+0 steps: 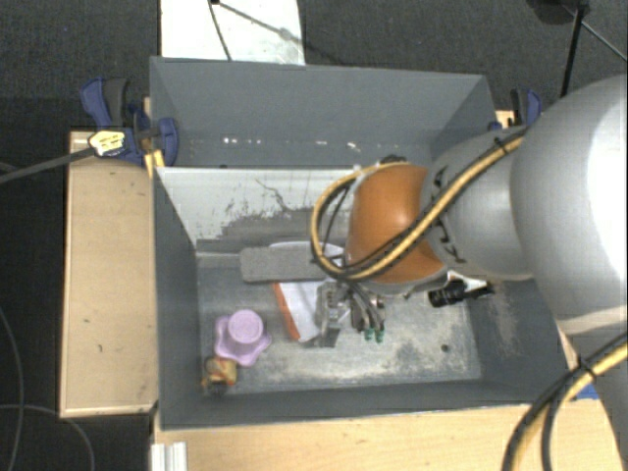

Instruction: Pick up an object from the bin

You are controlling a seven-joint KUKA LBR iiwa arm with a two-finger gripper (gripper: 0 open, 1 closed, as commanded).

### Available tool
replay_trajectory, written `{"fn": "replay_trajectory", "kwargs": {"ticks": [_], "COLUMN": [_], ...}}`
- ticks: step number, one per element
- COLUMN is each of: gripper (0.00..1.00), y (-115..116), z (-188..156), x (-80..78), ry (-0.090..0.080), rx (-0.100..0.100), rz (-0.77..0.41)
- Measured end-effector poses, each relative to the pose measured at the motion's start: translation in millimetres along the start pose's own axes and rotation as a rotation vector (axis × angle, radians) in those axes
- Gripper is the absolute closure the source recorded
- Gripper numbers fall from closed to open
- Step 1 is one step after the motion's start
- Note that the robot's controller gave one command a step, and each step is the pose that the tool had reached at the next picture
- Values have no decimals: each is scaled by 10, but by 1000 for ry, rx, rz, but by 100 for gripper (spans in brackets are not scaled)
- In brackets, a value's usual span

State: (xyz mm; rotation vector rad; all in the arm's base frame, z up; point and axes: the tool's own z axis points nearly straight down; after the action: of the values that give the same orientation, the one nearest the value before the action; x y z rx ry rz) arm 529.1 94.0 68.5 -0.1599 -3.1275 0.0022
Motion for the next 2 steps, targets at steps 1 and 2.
{"fn": "replay_trajectory", "kwargs": {"ticks": [1, 2], "gripper": [100, 100], "y": [-2, -219], "z": [-12, -56], "x": [-4, -70], "ry": [2, -1], "rx": [0, -1], "rz": [1, -50]}}
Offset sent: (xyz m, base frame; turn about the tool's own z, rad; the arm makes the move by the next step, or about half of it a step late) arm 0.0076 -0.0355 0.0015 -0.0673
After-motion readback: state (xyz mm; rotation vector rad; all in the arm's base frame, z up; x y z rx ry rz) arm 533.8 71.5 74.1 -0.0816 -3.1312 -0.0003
